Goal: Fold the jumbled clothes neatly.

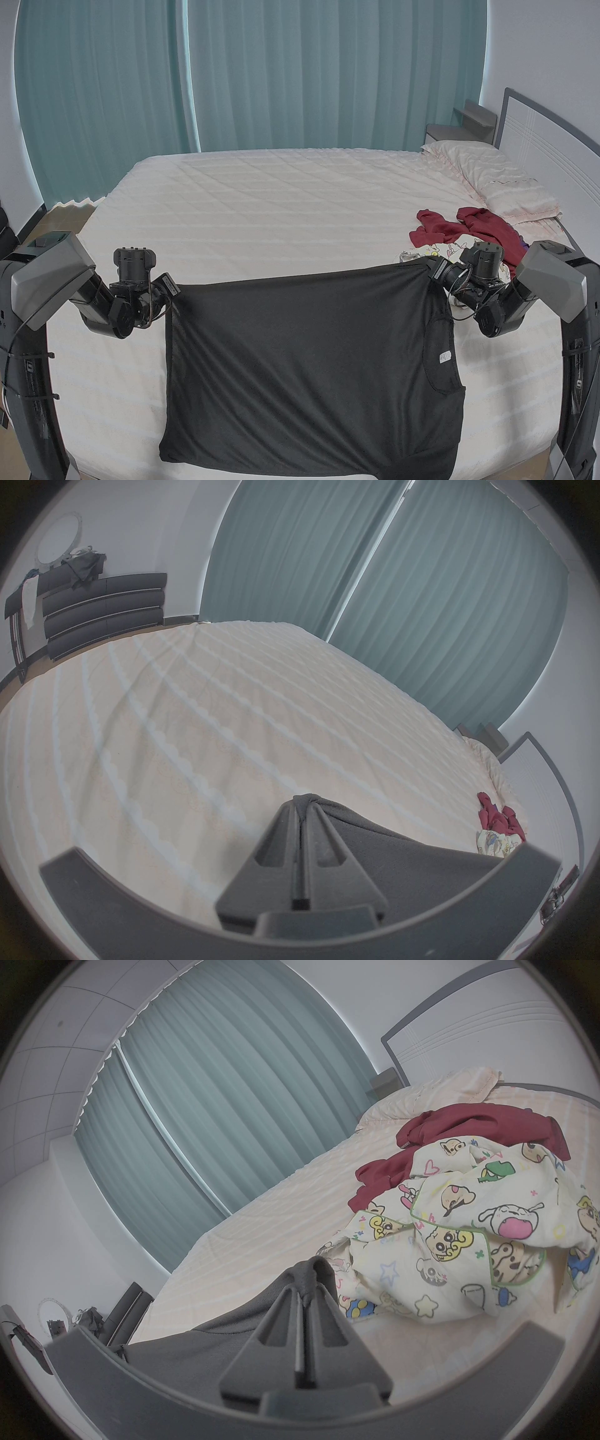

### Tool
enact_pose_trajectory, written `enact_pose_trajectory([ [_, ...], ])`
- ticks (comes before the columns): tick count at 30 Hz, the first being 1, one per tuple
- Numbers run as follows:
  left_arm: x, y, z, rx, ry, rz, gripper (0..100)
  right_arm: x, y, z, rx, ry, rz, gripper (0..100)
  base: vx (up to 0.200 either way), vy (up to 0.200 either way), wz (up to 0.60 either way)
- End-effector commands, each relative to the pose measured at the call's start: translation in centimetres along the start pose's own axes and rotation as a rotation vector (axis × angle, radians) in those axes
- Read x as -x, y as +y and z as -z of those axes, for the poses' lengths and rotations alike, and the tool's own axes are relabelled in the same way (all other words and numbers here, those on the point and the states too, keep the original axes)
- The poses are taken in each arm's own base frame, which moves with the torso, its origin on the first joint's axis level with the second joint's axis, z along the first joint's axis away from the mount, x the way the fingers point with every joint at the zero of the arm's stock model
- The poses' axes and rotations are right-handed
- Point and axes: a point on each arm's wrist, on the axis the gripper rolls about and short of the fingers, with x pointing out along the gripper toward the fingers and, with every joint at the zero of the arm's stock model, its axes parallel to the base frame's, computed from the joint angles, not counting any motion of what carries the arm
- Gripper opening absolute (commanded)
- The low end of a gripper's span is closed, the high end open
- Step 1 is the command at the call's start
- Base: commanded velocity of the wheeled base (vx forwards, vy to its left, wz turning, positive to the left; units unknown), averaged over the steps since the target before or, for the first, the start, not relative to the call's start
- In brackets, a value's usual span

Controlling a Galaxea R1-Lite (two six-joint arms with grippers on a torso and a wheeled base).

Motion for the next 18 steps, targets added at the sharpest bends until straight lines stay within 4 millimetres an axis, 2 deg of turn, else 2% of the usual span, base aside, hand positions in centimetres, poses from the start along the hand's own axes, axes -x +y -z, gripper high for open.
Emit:
enact_pose_trajectory([
  [1,-2.7,0.5,1.6,-0.006,0.028,-0.021,0,-1.8,-1.1,0.6,-0.001,-0.02,0.009,0,0.0,0.0,0.0],
  [9,-4.6,1.0,3.0,-0.017,0.067,-0.045,0,-3.6,-1.6,3.2,0.008,0.03,0.046,0,0.0,0.0,0.0],
  [17,-5.5,0.9,4.3,-0.03,0.092,-0.046,0,-4.0,-1.9,4.5,0.011,0.067,0.059,0,0.0,0.0,0.0],
  [18,-5.5,0.9,4.3,-0.03,0.092,-0.046,0,-4.0,-1.9,4.5,0.011,0.067,0.059,100,0.0,0.0,0.0],
])
